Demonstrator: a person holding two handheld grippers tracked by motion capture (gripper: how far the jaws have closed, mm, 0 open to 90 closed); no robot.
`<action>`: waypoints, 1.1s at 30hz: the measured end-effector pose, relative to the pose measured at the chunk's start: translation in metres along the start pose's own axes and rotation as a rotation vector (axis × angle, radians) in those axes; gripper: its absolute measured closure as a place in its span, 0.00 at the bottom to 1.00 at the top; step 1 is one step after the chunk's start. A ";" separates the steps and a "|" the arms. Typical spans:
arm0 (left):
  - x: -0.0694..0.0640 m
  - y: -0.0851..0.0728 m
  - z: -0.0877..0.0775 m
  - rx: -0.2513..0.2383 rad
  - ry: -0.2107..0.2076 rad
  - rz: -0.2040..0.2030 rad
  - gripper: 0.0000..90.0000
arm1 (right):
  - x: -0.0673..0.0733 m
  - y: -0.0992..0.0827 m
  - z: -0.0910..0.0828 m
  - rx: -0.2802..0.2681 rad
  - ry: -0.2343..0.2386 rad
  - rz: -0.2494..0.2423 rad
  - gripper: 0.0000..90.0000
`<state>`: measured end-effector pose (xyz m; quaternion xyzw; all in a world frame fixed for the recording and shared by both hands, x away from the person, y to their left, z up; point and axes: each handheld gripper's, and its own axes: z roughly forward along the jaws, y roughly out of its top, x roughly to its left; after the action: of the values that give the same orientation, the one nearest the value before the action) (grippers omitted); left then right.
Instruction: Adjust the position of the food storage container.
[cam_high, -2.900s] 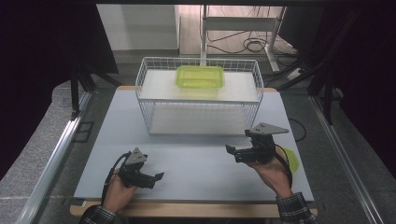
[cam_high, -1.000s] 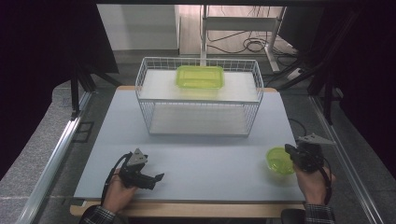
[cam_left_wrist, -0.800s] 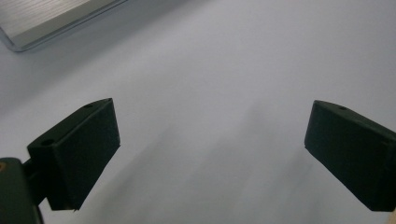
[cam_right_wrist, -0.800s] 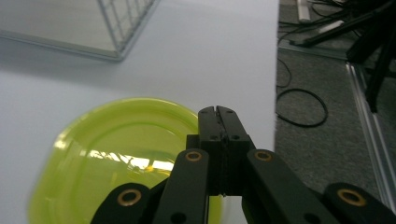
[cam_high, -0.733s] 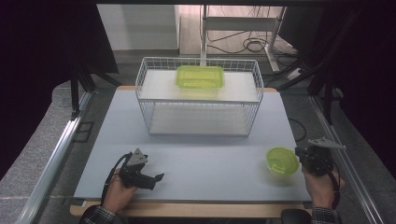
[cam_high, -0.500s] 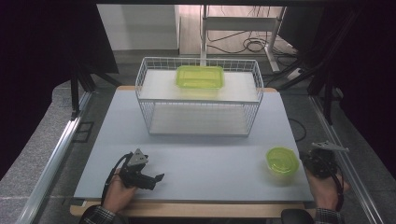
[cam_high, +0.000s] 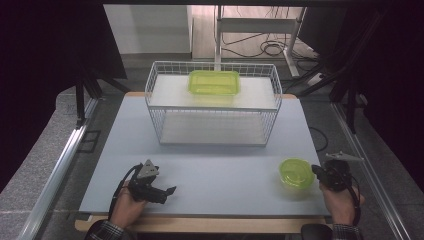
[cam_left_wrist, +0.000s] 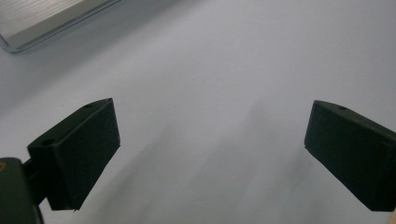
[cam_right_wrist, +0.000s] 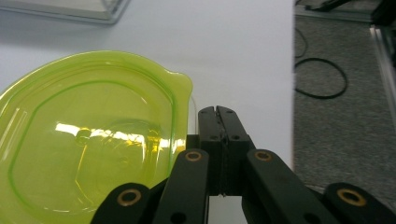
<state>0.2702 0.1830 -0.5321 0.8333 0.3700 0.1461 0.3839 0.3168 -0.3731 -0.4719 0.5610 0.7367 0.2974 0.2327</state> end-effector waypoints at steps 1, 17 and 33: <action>0.000 0.000 0.000 0.000 0.000 0.000 0.04 | 0.000 0.000 0.000 0.000 0.000 0.000 0.99; -0.002 0.000 0.001 0.004 -0.005 0.011 0.04 | 0.052 0.005 0.008 0.025 0.167 -0.055 0.99; -0.001 0.000 0.000 0.004 0.000 0.014 0.04 | 0.057 -0.023 -0.002 0.081 0.190 -0.048 0.99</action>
<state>0.2695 0.1816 -0.5320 0.8365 0.3645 0.1483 0.3814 0.2842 -0.3229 -0.4869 0.5213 0.7802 0.3132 0.1461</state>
